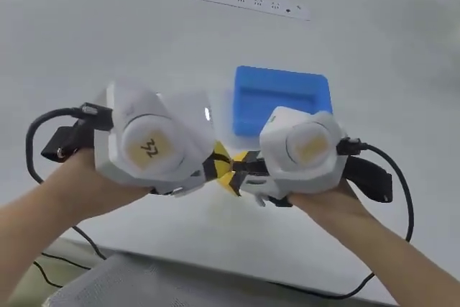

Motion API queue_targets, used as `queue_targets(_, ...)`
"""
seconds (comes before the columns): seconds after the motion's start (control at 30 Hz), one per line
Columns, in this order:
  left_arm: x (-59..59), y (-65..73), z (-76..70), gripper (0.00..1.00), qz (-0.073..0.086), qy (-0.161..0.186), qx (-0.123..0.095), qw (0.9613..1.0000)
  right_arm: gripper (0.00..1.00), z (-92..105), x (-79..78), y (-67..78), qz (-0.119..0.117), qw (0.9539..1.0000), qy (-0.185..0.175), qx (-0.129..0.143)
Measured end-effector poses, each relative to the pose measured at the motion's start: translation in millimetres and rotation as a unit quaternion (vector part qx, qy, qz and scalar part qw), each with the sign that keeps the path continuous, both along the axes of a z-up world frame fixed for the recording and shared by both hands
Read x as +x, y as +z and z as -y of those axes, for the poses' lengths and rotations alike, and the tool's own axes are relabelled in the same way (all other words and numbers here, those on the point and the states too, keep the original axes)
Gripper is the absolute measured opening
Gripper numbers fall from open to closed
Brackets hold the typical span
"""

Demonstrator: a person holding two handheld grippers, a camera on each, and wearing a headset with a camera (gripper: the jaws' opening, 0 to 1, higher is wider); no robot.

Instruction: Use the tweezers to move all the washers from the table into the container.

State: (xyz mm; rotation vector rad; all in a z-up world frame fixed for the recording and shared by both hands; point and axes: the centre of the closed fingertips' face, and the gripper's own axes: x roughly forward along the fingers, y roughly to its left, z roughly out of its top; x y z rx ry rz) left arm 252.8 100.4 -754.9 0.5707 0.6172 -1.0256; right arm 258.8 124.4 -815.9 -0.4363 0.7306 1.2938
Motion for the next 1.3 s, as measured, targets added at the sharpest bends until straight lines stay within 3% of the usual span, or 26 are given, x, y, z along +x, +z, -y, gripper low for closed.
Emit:
queue_targets(0.07,0.5,1.0,-0.7,0.0,0.0,0.004,-0.007,1.0,0.08,0.4,1.2,0.5,0.003,1.0,-0.001,0.004)
queue_targets(0.13,1.7,1.5,-1.8,0.0,-0.003,0.006,-0.012,0.9999,0.08,0.6,1.7,0.6,-0.01,0.9998,-0.011,0.01)
queue_targets(0.3,0.7,2.4,-0.4,0.0,-0.001,0.004,-0.011,0.9999,0.08,1.3,-0.4,1.8,-0.012,0.9999,-0.007,0.002)
queue_targets(0.47,2.6,3.0,-0.4,0.0,-0.004,0.01,-0.018,0.9998,0.09,2.2,1.2,2.5,-0.03,0.9994,-0.016,0.007)
queue_targets(0.83,1.7,0.7,0.7,0.0,0.0,0.013,-0.017,0.9998,0.09,3.6,-0.4,-0.2,-0.026,0.9996,-0.012,0.004)
queue_targets(1.07,2.9,0.6,0.0,0.0,0.002,0.025,-0.019,0.9995,0.08,3.1,-0.7,-0.9,-0.021,0.9998,-0.004,0.002)
queue_targets(1.1,3.3,0.6,0.2,0.0,0.004,0.029,-0.02,0.9994,0.07,3.1,-1.0,-0.8,-0.015,0.9999,-0.001,0.002)
queue_targets(1.13,4.0,0.1,0.5,0.0,0.008,0.035,-0.017,0.9992,0.07,3.8,0.6,-0.6,0.011,0.9998,0.014,-0.004)
queue_targets(1.2,3.0,-1.7,0.7,0.02,0.012,0.038,-0.013,0.9991,0.05,5.2,1.4,-0.7,0.034,0.9991,0.023,-0.012)
queue_targets(1.23,1.3,-2.8,0.3,0.05,0.008,0.041,-0.011,0.9991,0.05,4.9,-0.1,-0.9,0.026,0.9994,0.02,-0.01)
queue_targets(1.3,-1.4,-1.4,1.0,0.11,0.002,0.062,-0.031,0.9976,0.05,6.5,1.9,-0.7,0.023,0.9996,0.015,-0.01)
